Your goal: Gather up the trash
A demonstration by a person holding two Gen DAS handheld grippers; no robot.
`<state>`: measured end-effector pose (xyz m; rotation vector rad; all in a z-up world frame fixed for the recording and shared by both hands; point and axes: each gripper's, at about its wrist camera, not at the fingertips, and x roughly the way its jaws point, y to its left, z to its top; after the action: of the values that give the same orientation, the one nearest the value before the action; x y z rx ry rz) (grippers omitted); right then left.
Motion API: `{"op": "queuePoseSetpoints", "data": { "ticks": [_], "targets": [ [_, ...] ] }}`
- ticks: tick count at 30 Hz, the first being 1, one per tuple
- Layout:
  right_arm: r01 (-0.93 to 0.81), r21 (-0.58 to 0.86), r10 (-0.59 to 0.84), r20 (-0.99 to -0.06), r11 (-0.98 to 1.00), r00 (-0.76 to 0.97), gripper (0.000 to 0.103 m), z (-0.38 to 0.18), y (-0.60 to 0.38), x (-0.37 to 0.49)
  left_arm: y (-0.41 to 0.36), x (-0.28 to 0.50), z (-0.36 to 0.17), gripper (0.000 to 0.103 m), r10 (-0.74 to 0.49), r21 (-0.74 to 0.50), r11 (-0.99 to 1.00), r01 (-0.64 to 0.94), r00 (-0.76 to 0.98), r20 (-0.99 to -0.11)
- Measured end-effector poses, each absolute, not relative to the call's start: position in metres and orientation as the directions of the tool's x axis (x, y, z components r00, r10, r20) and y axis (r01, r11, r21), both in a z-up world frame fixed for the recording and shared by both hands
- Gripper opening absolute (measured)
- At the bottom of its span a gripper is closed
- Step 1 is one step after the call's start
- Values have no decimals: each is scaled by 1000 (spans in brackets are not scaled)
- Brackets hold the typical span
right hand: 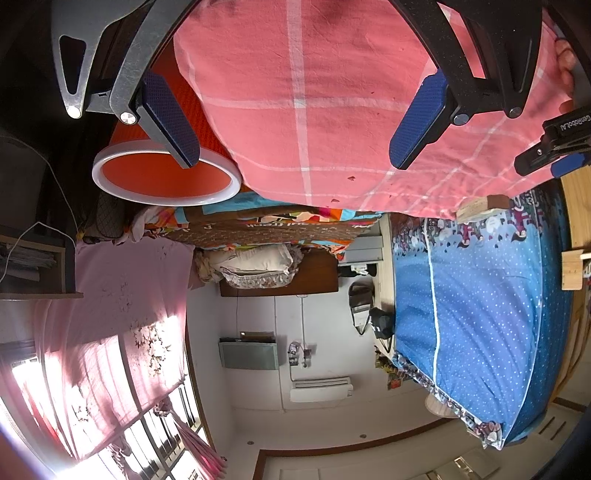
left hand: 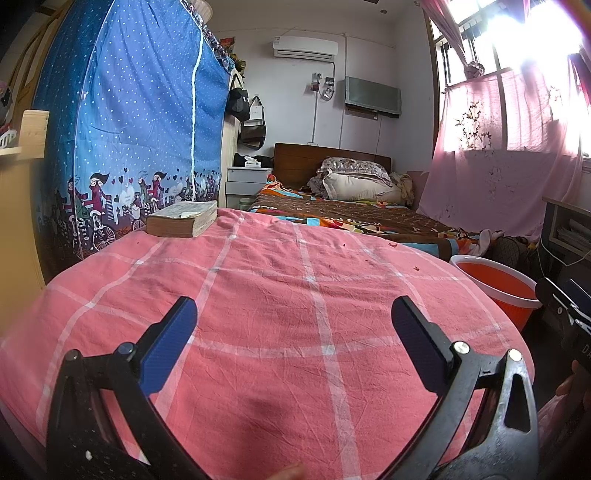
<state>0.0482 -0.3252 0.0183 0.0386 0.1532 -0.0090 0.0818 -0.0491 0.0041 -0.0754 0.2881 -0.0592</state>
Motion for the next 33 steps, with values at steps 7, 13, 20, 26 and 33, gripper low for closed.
{"op": "queuePoseSetpoints", "data": {
  "ticks": [7,13,20,26,33],
  "targets": [
    [12,39,-6,-153,999,988,103,18,-325,48,-49,82,4,103,-69,-82,995,47,957,-282],
    [12,41,-5,-153,999,988,103,18,-324,48,-49,81,4,103,-68,-83,995,46,957,-281],
    [13,42,-6,-153,999,988,103,18,-324,48,-49,81,4,103,-68,-82,995,47,957,-281],
    [13,44,-6,-154,999,988,103,17,-323,48,-49,81,4,103,-69,-83,995,47,957,-282],
    [13,44,-6,-154,999,988,103,18,-323,48,-49,81,4,103,-65,-81,996,44,958,-280]
  ]
}}
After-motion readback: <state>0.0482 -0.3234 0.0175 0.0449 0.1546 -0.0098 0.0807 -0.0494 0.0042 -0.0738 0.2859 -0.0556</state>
